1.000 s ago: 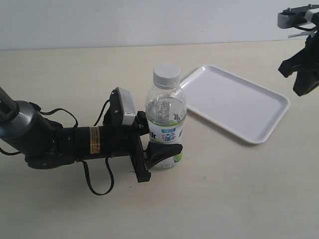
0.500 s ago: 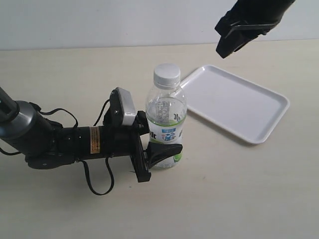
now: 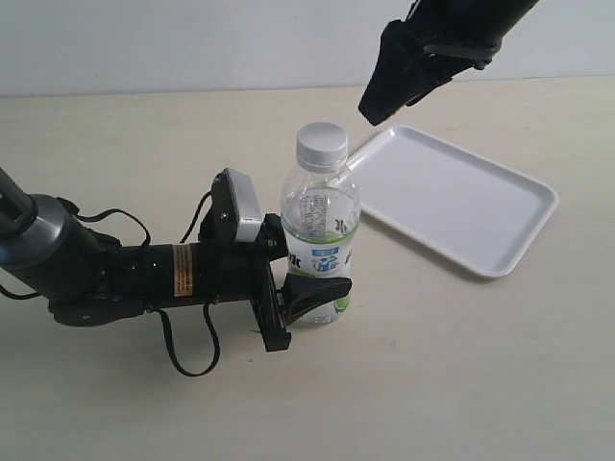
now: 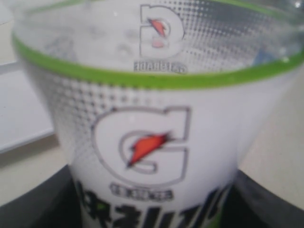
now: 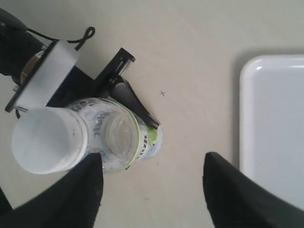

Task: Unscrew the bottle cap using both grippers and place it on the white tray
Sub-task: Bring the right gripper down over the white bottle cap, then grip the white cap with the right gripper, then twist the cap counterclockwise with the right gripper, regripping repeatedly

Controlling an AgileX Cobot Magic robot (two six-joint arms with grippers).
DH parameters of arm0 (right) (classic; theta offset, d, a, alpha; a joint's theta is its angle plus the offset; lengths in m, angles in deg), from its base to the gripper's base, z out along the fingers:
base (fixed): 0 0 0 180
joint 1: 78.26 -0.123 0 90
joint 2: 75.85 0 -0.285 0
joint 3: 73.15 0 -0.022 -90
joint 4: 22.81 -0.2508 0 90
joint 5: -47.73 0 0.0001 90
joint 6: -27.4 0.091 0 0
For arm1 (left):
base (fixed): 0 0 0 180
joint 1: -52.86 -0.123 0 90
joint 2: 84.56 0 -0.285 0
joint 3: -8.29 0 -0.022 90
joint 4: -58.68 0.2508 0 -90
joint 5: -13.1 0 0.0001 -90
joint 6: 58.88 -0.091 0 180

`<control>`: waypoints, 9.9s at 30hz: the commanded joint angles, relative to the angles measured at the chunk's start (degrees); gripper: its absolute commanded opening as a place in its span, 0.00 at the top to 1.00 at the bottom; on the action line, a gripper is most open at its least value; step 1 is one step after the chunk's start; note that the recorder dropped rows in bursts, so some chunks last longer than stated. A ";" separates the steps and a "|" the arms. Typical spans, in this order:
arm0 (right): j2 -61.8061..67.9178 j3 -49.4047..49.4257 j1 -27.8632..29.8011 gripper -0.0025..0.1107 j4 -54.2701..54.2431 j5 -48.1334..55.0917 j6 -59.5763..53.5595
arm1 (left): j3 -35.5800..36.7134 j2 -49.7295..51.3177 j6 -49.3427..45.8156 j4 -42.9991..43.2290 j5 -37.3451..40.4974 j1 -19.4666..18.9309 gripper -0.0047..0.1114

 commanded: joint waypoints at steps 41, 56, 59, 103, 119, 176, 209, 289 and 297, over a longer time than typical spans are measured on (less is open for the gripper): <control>-4.95 -0.37 -11.70 0.38 6.43 0.27 13.02 | -0.18 -0.06 -0.52 -0.78 0.87 0.15 0.96; -2.90 -2.42 -13.47 0.36 11.41 0.27 18.56 | -0.18 -0.06 -0.52 -1.00 0.98 0.15 0.96; -2.56 -2.42 -13.47 0.36 10.21 0.27 18.56 | -0.18 -0.06 -0.52 -1.00 0.98 0.15 0.96; 0.51 -2.42 -15.40 0.40 11.87 -2.05 17.41 | -0.18 -0.06 -0.52 -1.15 0.99 0.15 0.96; -0.22 -2.42 -15.40 0.42 12.08 0.05 16.24 | -0.18 -0.06 -0.52 -1.64 1.23 0.15 0.96; -0.22 -2.42 -15.40 0.98 13.26 -2.21 -30.45 | -0.18 -0.06 -0.52 -1.64 1.34 0.15 0.96; -3.51 -2.42 -15.40 0.38 10.35 -6.60 25.16 | -0.18 -0.06 -0.52 -1.64 1.34 0.15 0.96; -2.87 -2.42 -15.40 0.44 9.98 -4.75 20.79 | -0.18 -0.06 -0.52 -1.77 1.34 0.15 0.96; -2.42 -2.42 -15.40 0.44 12.46 0.27 26.67 | -0.18 -0.06 -0.52 -1.77 1.34 0.15 0.96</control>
